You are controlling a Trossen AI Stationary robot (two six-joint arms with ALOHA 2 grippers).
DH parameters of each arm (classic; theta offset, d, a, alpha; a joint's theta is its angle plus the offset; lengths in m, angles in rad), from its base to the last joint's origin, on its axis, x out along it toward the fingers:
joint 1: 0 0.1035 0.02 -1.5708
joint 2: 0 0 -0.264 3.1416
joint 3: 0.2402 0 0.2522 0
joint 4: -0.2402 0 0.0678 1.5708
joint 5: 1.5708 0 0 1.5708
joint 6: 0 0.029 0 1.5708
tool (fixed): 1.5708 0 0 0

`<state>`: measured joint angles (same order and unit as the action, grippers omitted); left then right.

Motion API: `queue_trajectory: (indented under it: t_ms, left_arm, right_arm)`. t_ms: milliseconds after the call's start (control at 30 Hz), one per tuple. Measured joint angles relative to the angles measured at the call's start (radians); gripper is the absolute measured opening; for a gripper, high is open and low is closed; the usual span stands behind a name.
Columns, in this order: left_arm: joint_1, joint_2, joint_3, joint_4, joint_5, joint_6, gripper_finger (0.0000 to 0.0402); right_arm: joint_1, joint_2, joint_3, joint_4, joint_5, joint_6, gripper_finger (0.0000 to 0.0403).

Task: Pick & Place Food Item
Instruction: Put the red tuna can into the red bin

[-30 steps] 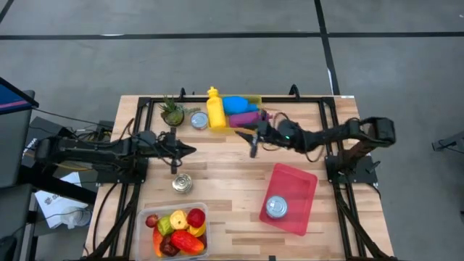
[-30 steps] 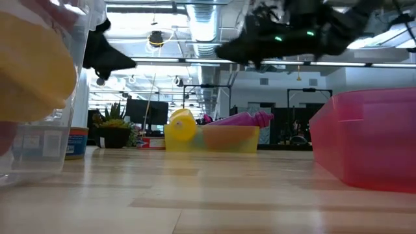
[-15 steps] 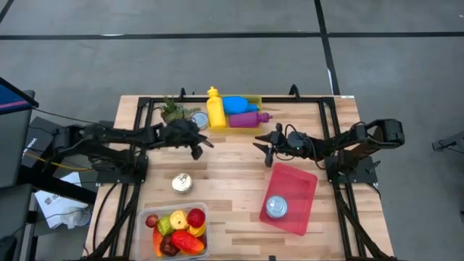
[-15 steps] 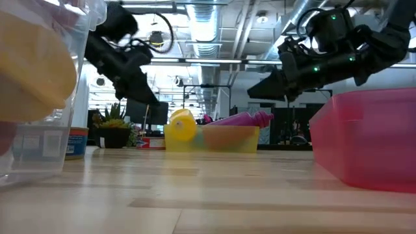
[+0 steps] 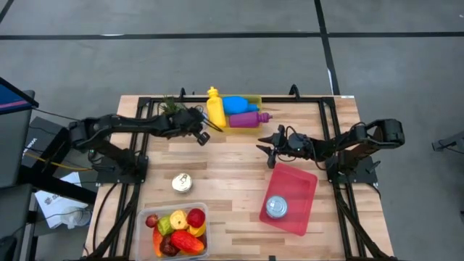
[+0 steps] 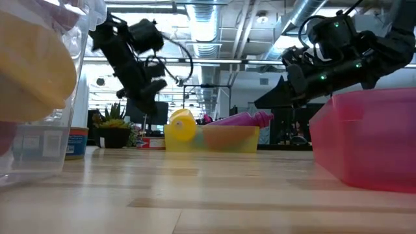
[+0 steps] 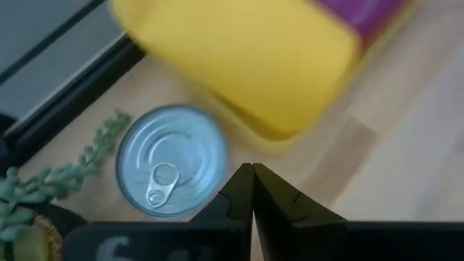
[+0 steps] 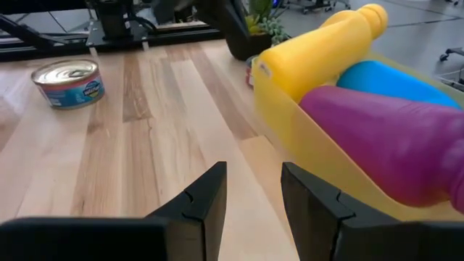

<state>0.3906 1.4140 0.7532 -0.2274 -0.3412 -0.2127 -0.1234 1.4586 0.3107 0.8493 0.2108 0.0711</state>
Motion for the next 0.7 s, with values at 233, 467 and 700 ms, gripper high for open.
queue_trajectory:
  t_ms: [233,467,700]
  left_arm:
    - [0.057,0.104,0.027,-0.016,0.000,-0.032,0.0000]
    - [0.082,0.157,0.061,-0.045,-0.019,-0.035,0.0000]
    - [0.109,0.173,0.061,-0.069,-0.030,-0.055,0.0000]
  right_arm:
    - [0.000,0.000,0.000,-0.008,-0.003,-0.015,0.0123]
    - [0.004,0.000,0.000,-0.012,-0.003,-0.019,0.0123]
    - [0.012,0.000,0.000,-0.012,-0.003,-0.026,0.0123]
